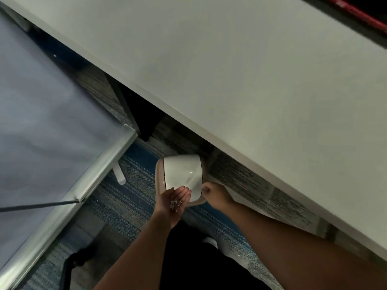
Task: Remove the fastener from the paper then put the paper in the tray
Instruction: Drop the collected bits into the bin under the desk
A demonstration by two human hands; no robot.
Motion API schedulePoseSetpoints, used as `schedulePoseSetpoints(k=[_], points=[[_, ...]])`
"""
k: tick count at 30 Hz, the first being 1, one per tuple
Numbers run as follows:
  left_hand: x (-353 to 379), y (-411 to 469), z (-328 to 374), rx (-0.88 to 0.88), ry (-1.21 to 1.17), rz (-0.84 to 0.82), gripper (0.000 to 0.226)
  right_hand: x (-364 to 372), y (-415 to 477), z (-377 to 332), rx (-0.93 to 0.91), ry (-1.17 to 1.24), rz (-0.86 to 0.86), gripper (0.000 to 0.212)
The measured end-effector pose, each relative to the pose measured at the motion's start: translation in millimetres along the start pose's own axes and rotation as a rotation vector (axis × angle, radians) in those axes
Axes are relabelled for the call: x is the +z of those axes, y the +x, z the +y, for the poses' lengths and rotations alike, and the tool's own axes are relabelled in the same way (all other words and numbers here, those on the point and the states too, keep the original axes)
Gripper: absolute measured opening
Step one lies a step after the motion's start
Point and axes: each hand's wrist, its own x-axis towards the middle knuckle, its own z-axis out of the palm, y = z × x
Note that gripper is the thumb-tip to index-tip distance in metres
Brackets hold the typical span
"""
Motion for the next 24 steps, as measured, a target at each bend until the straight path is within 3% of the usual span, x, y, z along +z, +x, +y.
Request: schedulePoseSetpoints(k=[6,8,15,18,21,24], points=[[-15,61,-5,-0.035,-0.013,0.103,0.042,31,40,5,0.069,0.050,-0.060,0.036],[-16,73,-7,-0.044,-0.020,0.112,0.044,36,45,6,0.069,0.085,-0.088,0.050],[-5,103,-9,-0.056,0.045,0.016,0.055,45,53,13,0.058,0.128,-0.063,0.079],[-3,111,-7,-0.063,0.034,-0.091,0.056,41,55,14,0.035,0.145,-0.033,0.075],[-2,115,-7,-0.042,0.037,-0.048,0.060,38,54,14,0.067,0.170,-0.045,0.065],[-2,116,-7,-0.021,0.028,-0.033,0.064,40,55,10,0.147,0.262,0.002,0.038]])
